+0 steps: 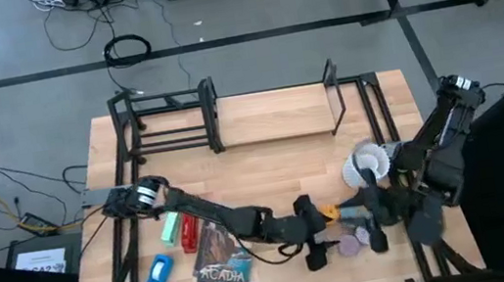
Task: Stock shelves
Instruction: Return to Home Position
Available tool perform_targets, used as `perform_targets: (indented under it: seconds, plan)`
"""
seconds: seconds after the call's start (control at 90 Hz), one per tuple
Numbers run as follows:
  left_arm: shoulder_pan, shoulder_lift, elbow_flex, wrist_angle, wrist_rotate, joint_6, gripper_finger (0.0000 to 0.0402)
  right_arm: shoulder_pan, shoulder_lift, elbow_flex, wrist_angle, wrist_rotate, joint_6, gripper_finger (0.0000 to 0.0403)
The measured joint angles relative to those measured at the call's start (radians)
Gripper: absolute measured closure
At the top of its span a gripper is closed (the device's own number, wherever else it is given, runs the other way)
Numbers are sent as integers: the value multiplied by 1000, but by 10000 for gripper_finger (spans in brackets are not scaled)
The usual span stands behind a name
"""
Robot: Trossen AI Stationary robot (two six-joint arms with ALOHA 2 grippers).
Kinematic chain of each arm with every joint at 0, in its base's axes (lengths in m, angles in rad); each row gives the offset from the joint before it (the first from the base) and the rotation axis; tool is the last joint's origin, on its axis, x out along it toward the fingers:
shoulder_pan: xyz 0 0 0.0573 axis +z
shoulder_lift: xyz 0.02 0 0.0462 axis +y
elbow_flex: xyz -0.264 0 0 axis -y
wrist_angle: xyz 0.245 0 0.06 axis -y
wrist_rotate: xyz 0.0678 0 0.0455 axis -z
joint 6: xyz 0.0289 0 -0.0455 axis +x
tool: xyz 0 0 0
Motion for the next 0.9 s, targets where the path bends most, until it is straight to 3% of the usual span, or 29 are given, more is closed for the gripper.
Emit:
perform_targets:
  seconds: [0.178, 0.278, 0.433, 0.667, 0.9]
  plan:
    - [31, -164, -2, -330, -76, 67, 202, -111, -76, 0, -212, -36, 40, 292]
    - [52, -265, -60, -400, -134, 107, 229, -192, -131, -2, -263, -77, -6, 300]
    - [103, -515, -311, -337, -138, 119, 265, -329, -269, -30, -250, -219, -136, 322]
    - [182, -920, -770, -144, -138, 12, 295, -554, -497, -103, -211, -412, -266, 330]
    - [248, -1217, -977, -114, -137, -32, 307, -797, -684, -187, -155, -610, -363, 330]
